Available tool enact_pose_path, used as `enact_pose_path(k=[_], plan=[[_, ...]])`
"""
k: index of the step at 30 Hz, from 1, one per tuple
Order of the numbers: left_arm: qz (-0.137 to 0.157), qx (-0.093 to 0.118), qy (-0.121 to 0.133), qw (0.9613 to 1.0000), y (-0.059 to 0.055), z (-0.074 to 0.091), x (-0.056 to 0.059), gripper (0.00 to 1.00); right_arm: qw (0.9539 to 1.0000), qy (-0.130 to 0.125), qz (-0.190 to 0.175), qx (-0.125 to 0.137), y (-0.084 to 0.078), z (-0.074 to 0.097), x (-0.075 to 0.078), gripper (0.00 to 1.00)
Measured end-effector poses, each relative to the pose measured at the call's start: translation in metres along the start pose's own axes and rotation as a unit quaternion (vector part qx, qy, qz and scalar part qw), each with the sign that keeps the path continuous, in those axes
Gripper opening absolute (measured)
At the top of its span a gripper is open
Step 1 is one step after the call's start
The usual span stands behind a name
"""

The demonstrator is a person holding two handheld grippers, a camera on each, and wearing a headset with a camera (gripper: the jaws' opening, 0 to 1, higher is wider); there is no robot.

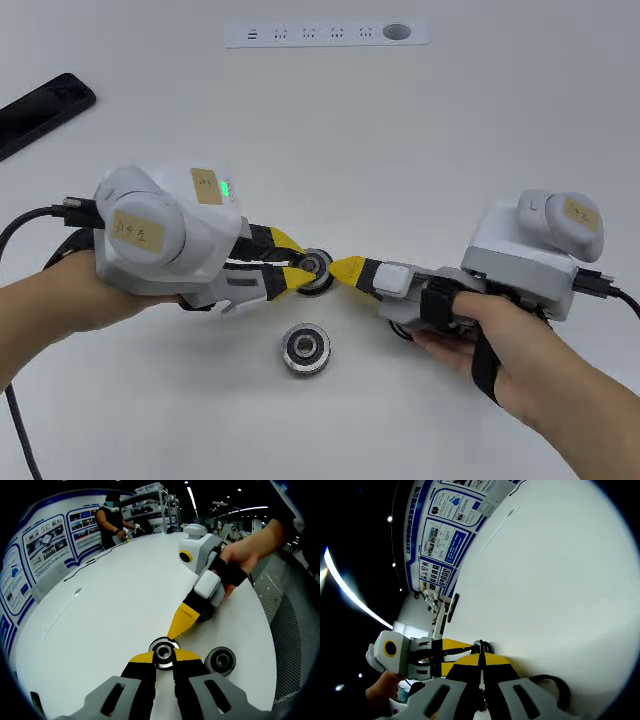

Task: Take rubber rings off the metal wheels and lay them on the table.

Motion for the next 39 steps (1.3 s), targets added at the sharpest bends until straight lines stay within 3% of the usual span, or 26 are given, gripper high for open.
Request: enact_pose_path(k=[11,24,27,28,29,31,39], plan=[[-0.001,0.000,0.000,1.0000,0.002,0.000,0.002,0.13,0.9978,-0.017,0.064,-0.003,-0.001,0.001,-0.007,0.00],[0.001,-0.001,0.002,1.0000,0.004,0.001,0.004,0.13,0.9925,-0.023,0.119,-0.015,-0.005,-0.005,-0.022,0.00],[0.001,-0.001,0.003,1.0000,0.004,0.001,0.005,0.13,0.9927,-0.020,0.117,-0.018,-0.007,-0.006,-0.025,0.00],[0.001,-0.002,0.003,1.0000,0.004,0.001,0.005,0.13,0.9918,-0.029,0.123,-0.021,-0.009,-0.006,-0.023,0.00],[0.001,-0.002,0.003,1.0000,0.004,0.001,0.004,0.13,0.9877,-0.045,0.146,-0.032,-0.011,-0.005,-0.017,0.00],[0.002,-0.001,0.003,1.0000,0.004,0.001,0.004,0.13,0.9911,-0.034,0.126,-0.027,-0.012,-0.005,-0.021,0.00],[0.001,-0.003,0.004,1.0000,0.004,0.002,0.005,0.13,0.9908,-0.030,0.130,-0.023,-0.011,-0.004,-0.024,0.01]])
Point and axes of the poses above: the centre of the closed fingertips' face, and the gripper's own axes: z roughly backward along the fingers, x roughly to its right, y roughly out of its top, the point moved 2 cm from there along z, roughly backward along the fingers, and after that the axes turned 1 degree about z, right-handed, at the moved point
